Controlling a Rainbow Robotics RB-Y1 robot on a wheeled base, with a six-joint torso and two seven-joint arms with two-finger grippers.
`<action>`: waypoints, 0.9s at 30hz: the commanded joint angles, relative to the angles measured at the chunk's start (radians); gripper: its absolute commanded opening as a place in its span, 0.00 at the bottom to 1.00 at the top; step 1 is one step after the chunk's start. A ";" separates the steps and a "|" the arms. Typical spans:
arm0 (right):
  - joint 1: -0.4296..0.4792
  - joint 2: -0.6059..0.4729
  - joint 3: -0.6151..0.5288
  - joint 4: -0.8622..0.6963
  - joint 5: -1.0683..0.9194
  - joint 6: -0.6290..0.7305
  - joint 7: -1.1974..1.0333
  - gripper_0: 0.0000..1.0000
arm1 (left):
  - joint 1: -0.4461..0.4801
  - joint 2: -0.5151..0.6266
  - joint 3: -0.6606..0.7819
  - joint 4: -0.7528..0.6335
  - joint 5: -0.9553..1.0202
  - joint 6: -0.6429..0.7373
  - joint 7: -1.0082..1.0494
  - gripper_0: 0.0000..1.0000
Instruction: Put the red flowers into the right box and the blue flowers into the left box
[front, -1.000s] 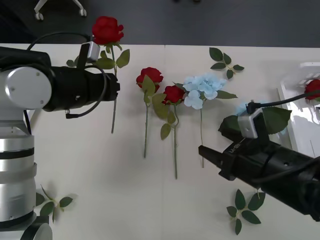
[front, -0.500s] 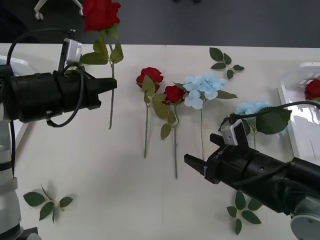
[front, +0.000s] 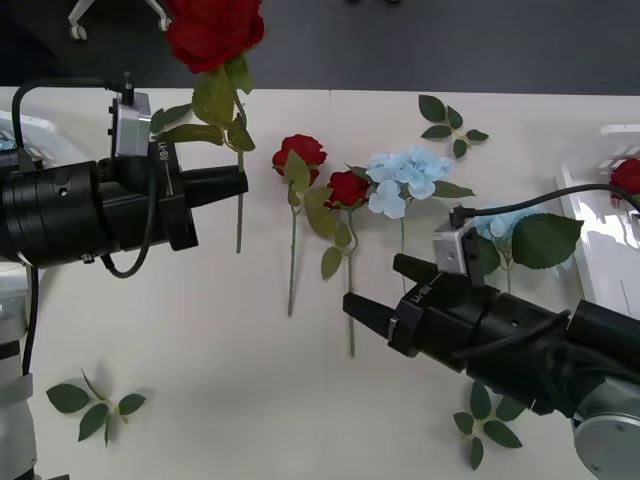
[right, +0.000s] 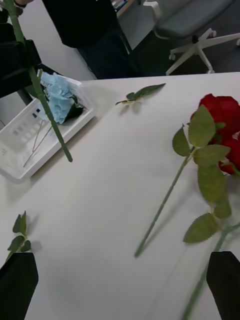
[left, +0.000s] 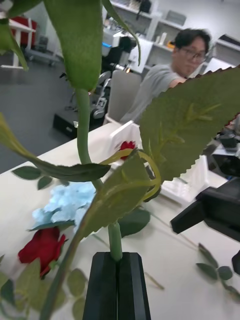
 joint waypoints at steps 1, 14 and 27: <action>-0.052 0.012 0.047 -0.044 -0.004 -0.023 0.047 1.00 | -0.002 -0.008 -0.026 -0.036 0.076 0.023 -0.085 0.00; -0.168 0.117 0.150 -0.030 -0.003 -0.038 0.066 1.00 | -0.001 -0.167 -0.015 -0.036 0.118 0.115 -0.121 0.00; -0.219 0.200 0.168 0.060 0.006 -0.101 0.101 1.00 | 0.009 -0.189 -0.032 -0.031 0.107 0.115 -0.121 0.00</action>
